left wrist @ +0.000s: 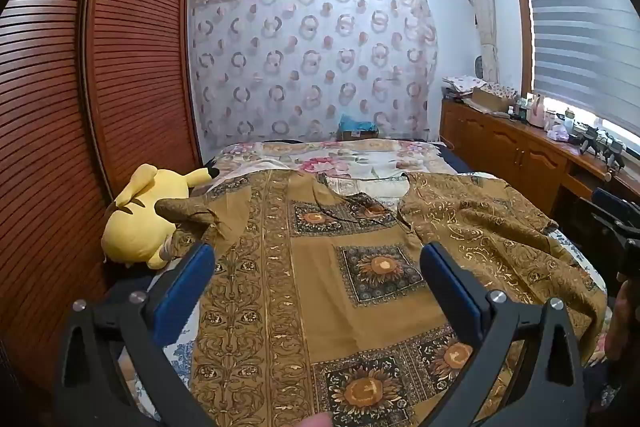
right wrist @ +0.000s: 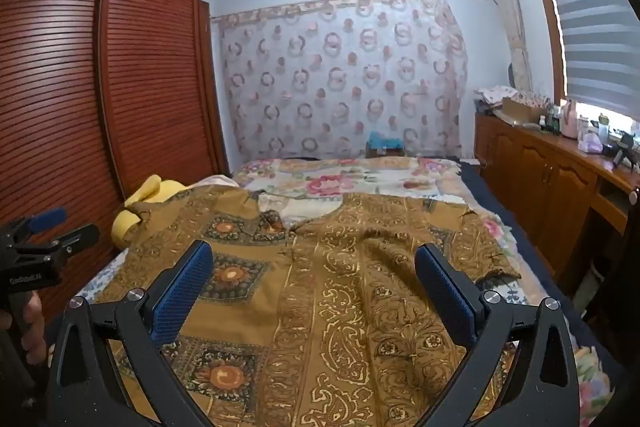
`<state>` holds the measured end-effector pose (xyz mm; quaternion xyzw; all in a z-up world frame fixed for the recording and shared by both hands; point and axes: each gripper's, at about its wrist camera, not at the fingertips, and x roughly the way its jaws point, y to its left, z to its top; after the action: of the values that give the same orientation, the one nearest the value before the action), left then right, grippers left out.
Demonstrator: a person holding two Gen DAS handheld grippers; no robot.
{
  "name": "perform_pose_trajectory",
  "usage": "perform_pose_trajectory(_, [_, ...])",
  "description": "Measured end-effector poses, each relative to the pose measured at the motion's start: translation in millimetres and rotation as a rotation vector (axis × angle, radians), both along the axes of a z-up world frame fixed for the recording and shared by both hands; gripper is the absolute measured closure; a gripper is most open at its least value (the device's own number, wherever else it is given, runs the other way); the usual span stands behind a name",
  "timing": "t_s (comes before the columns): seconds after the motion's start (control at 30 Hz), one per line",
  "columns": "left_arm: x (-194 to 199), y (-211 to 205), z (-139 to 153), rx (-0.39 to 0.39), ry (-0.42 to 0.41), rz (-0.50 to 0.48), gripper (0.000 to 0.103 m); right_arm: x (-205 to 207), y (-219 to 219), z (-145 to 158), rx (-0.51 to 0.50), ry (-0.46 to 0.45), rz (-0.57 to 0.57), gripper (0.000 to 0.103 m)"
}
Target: Fold small clothes
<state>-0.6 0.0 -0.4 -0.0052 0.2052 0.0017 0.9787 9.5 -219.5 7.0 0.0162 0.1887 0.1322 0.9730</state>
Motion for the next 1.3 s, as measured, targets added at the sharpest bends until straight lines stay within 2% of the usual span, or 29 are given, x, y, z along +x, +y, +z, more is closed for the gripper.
perform_pose_trajectory(0.07, [-2,1,0,0.004,-0.001,0.000,0.000,-1,0,0,0.010,-0.016,0.001,0.000])
perform_pose_trajectory(0.1, [2,-3,0,0.025,0.024,0.000,0.000,-1,-1,0,0.009,-0.015,0.001,0.000])
perform_pose_trajectory(0.27, [0,-6,10,0.028,0.017,-0.003,0.000,0,0,0,0.009,-0.012,-0.001,0.000])
perform_pose_trajectory(1.3, [-1,-7,2,0.027,0.005,-0.006,0.000,-2,0,7,0.009,-0.007,0.001,0.000])
